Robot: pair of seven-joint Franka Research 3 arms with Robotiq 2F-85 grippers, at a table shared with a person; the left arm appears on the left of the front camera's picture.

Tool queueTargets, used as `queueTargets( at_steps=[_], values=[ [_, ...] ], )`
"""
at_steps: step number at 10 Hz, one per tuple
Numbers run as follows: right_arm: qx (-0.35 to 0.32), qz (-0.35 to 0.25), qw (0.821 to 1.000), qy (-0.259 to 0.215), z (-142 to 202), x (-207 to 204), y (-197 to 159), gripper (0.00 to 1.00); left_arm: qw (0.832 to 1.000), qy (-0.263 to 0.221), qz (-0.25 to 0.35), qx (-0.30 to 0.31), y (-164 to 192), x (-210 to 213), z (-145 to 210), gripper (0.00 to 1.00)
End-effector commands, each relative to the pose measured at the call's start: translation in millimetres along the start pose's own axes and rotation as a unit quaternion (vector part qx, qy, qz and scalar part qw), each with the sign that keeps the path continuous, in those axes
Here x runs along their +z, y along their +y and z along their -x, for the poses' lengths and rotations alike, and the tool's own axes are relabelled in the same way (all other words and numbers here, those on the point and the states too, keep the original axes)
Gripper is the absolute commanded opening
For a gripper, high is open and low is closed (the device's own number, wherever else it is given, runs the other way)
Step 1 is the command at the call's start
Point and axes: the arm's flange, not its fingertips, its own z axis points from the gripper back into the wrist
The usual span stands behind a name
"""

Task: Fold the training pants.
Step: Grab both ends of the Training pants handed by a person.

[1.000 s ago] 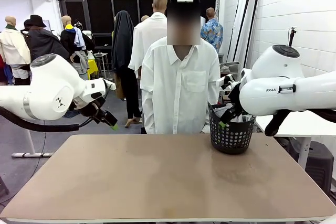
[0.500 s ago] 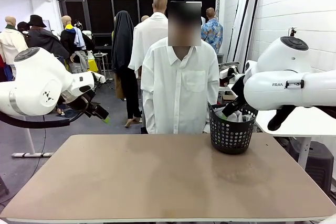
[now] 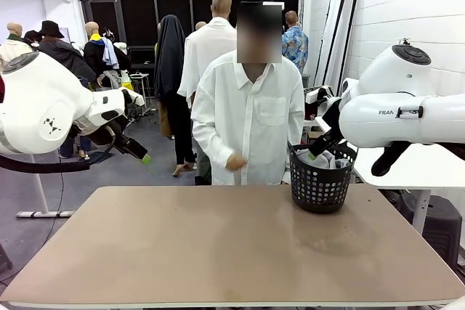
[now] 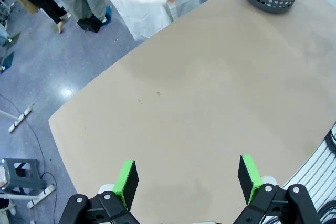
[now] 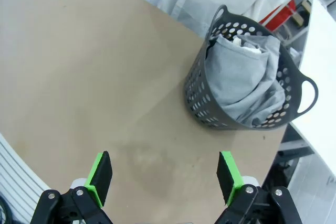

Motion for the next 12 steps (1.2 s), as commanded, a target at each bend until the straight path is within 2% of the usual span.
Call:
queueTargets(
  at_steps=[1,12],
  values=[
    [-0.011,-0.005,1.000,0.007,-4.0,-1.6,-2.4,1.00,1.000,0.000,-0.006,0.003,-3.1,4.6,2.3,1.00],
    [-0.001,0.000,1.000,0.000,0.0,-0.3,-0.1,1.00,1.000,-0.003,-0.001,-0.001,-1.4,3.4,-0.6,1.00]
  ],
)
